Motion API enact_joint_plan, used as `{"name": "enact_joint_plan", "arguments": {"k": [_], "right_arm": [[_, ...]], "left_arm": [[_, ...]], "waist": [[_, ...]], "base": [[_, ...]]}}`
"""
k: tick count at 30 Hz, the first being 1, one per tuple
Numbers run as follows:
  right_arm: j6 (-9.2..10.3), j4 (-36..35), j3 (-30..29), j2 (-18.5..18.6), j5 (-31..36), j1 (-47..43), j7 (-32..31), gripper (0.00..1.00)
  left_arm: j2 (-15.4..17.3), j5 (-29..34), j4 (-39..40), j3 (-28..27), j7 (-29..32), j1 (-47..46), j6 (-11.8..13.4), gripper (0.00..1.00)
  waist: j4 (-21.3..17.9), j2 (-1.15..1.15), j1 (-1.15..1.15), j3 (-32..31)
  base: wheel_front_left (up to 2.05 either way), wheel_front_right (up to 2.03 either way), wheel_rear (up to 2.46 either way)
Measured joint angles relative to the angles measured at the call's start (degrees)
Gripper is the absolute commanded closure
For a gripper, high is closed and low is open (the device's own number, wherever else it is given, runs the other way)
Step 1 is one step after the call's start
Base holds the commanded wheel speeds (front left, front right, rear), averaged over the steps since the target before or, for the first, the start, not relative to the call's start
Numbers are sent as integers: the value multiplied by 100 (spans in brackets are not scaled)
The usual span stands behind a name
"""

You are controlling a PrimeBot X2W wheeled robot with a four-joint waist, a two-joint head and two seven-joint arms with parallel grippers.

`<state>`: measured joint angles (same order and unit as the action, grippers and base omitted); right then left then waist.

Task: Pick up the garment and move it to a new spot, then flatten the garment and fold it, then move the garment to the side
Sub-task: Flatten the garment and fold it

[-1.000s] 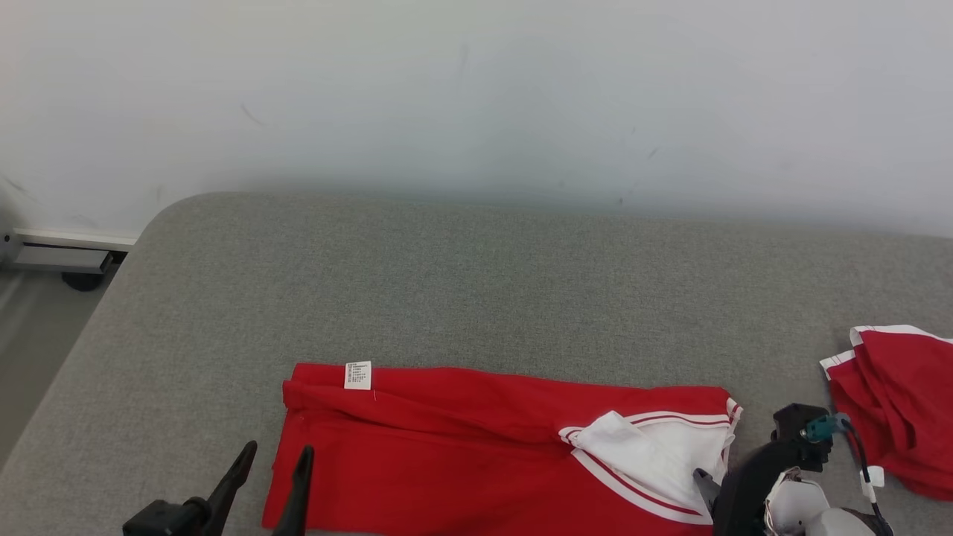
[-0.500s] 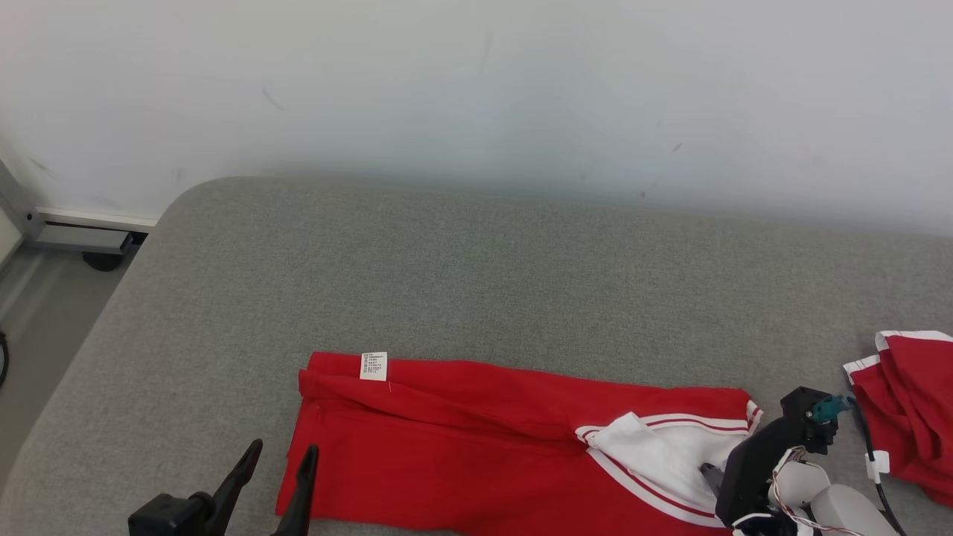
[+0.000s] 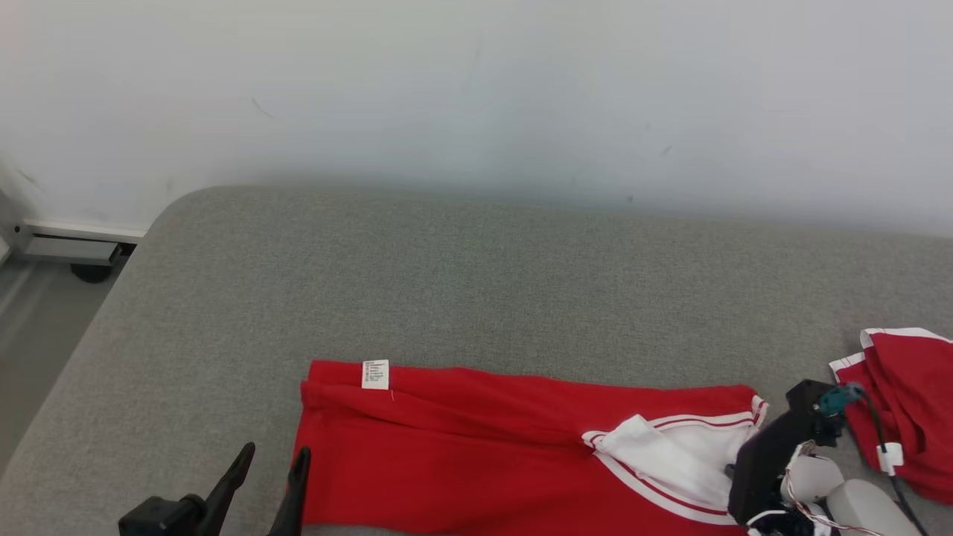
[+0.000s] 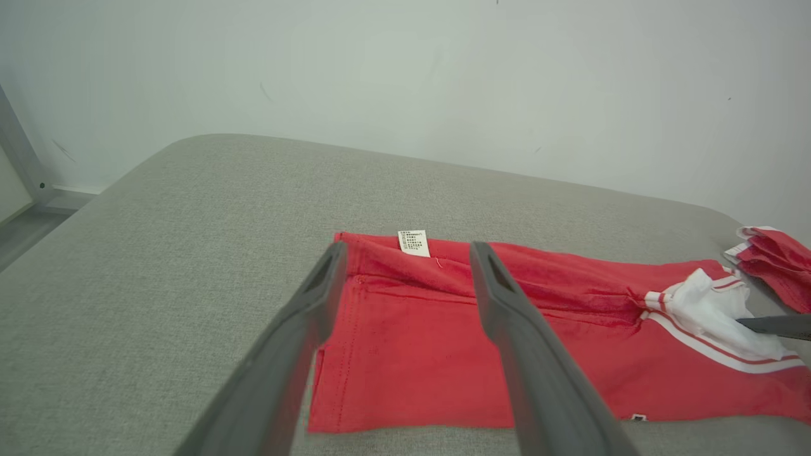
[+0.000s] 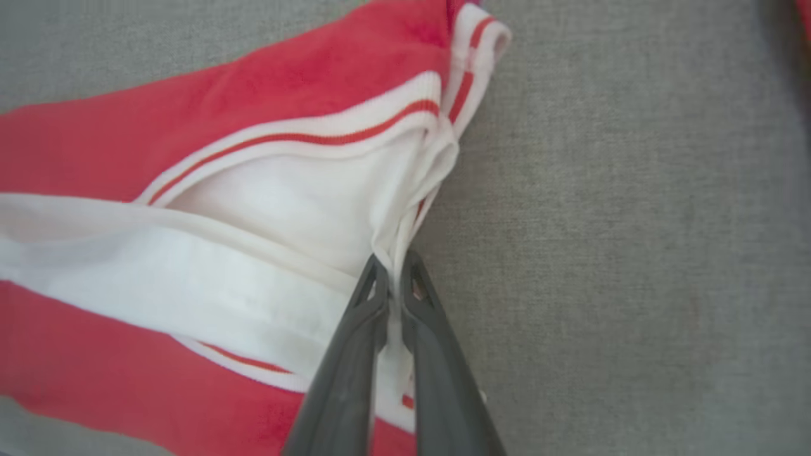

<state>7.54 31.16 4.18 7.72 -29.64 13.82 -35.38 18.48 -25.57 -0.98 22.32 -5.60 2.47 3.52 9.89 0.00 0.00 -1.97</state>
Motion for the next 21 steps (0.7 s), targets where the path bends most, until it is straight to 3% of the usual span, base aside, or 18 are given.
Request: {"name": "enact_joint_plan", "arguments": {"k": [10,21], "right_arm": [[0,-1214,-535,979,170,-424,-194,100],[1,-1983,-2152,1639,561,-546,-756,100]], "left_arm": [[-27,-37,-29,4,-51,105,2,0],[-87,-37,-49,99,-51,169,-1,0]], "waist": [[-225,0,0,-109],[-338,0,0,-170]], "base": [[0,0,0],[0,0,0]]}}
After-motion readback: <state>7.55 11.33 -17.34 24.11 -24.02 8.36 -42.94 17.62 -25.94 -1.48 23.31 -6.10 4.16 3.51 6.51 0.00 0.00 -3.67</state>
